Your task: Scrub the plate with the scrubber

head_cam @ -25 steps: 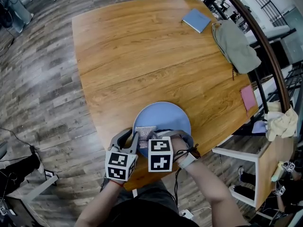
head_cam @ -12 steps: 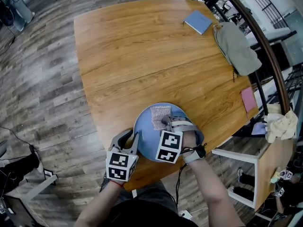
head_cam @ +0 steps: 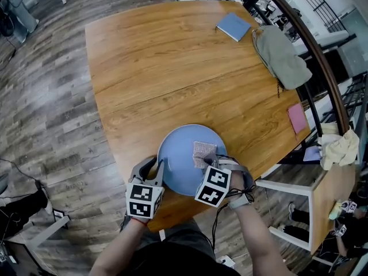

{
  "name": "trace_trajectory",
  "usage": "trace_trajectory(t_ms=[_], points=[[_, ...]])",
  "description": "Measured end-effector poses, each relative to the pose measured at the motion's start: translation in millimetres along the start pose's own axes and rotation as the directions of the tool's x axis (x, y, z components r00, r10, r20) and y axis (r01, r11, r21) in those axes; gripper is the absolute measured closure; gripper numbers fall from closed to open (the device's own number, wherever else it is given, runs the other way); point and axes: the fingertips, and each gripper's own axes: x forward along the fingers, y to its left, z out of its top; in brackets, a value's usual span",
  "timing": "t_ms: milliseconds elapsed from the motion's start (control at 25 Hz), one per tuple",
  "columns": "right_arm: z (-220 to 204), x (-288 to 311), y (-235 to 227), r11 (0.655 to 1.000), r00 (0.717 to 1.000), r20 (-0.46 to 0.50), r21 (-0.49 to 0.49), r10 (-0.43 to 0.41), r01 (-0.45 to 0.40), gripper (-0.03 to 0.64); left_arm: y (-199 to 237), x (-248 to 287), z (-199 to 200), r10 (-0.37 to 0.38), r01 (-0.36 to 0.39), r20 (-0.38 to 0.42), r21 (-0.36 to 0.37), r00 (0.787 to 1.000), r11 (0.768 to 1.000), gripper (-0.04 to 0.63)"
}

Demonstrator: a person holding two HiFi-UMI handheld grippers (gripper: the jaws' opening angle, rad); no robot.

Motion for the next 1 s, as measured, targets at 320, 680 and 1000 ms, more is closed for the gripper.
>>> trace_trajectory(t_ms=[320,680,1000], points=[[21.3,-7.5,51.5,0.994,0.994,0.034,-0.038,0.104,-0.102,0.531,1.4,0.9,0.3,0.008,-0.007,-0.013,0.016,1.000,1.000,0.528],[51.3,-9.6,78.0,0.979,0.981,0.041,-0.088,0.190,-0.186,0.531,21.0,-16.4,23.1,0.074,-0.081,0.087,0.073,0.993,0.994,0.528],[64.9,-17.4,90.8,0.959,0.957,0.081,-0.076,0.279,-0.273,0.531,46.1,-41.5,16.9,0.133,-0.135,0.097,0.022,0.986,0.991,0.528]])
